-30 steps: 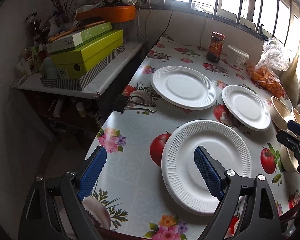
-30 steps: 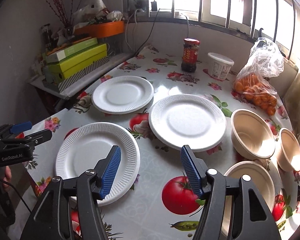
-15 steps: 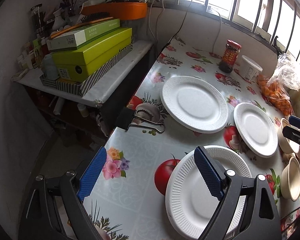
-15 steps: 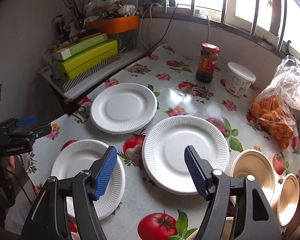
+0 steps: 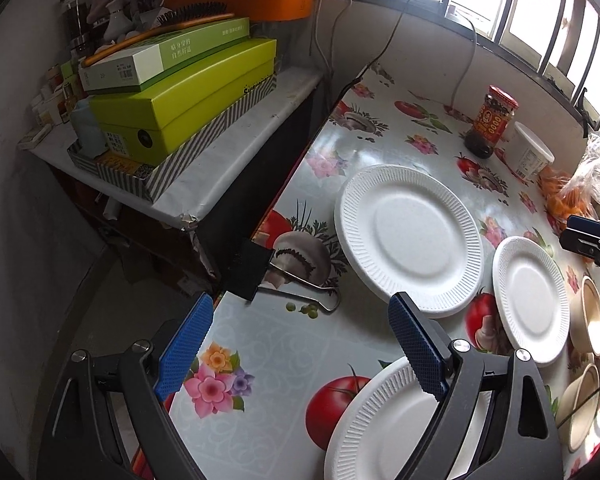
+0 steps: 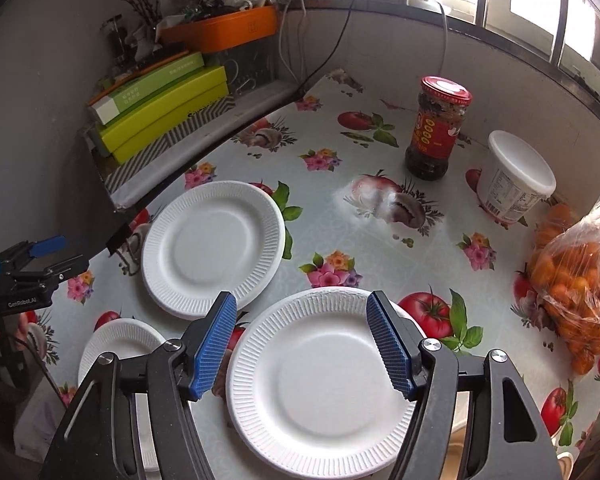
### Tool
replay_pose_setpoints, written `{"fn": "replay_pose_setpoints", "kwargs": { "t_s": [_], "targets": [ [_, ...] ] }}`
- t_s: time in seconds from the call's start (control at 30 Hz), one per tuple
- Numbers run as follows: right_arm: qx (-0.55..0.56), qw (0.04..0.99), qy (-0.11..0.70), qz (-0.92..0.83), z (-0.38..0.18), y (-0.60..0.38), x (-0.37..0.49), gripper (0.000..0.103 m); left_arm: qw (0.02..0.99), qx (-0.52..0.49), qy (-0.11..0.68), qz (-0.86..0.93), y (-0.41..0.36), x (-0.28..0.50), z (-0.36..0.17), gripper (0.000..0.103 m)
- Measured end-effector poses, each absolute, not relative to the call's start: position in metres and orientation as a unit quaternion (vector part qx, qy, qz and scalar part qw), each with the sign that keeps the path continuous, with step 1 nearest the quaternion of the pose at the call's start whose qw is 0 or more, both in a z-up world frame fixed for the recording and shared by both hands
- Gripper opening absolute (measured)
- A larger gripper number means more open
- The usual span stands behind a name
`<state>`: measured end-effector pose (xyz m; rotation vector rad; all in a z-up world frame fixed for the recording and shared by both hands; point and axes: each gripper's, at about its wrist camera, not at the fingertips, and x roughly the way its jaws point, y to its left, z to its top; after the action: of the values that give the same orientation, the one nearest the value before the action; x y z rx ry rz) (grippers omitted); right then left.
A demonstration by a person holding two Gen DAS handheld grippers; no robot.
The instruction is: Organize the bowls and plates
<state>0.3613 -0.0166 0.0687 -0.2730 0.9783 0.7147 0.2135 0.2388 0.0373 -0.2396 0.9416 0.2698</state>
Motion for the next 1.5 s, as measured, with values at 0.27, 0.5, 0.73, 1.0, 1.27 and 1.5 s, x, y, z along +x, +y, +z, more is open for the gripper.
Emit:
{"fn": "replay_pose_setpoints", "kwargs": {
  "t_s": [0.27, 0.5, 0.73, 1.0, 1.27, 1.5],
  "targets": [
    [-0.134, 0.779, 0.484, 0.376, 0.039, 0.013, 0.393, 0.042, 0.867, -0.129, 0.466, 0.12, 0.235, 0.233, 0.024, 0.066],
    [-0.103, 0.753, 0.515, 0.398, 0.018, 0.027, 0.417, 0.035, 0.859, -0.153, 0.476, 0.113, 0.236, 0.252, 0.01, 0.059],
    [-0.093, 0.745, 0.533, 0.39, 0.0, 0.036, 0.428, 0.035, 0.85, -0.172, 0.488, 0.098, 0.239, 0.268, 0.001, 0.059],
    [-0.082, 0.735, 0.55, 0.387, -0.014, 0.04, 0.429, 0.027, 0.838, -0.194, 0.503, 0.081, 0.241, 0.273, -0.012, 0.05],
    [-0.068, 0.734, 0.555, 0.386, -0.017, 0.041, 0.429, 0.02, 0.838, -0.193, 0.505, 0.067, 0.238, 0.276, -0.014, 0.038],
    [-0.069, 0.735, 0.552, 0.387, -0.013, 0.042, 0.426, 0.018, 0.841, -0.192, 0.502, 0.06, 0.234, 0.278, -0.012, 0.03]
  ]
}}
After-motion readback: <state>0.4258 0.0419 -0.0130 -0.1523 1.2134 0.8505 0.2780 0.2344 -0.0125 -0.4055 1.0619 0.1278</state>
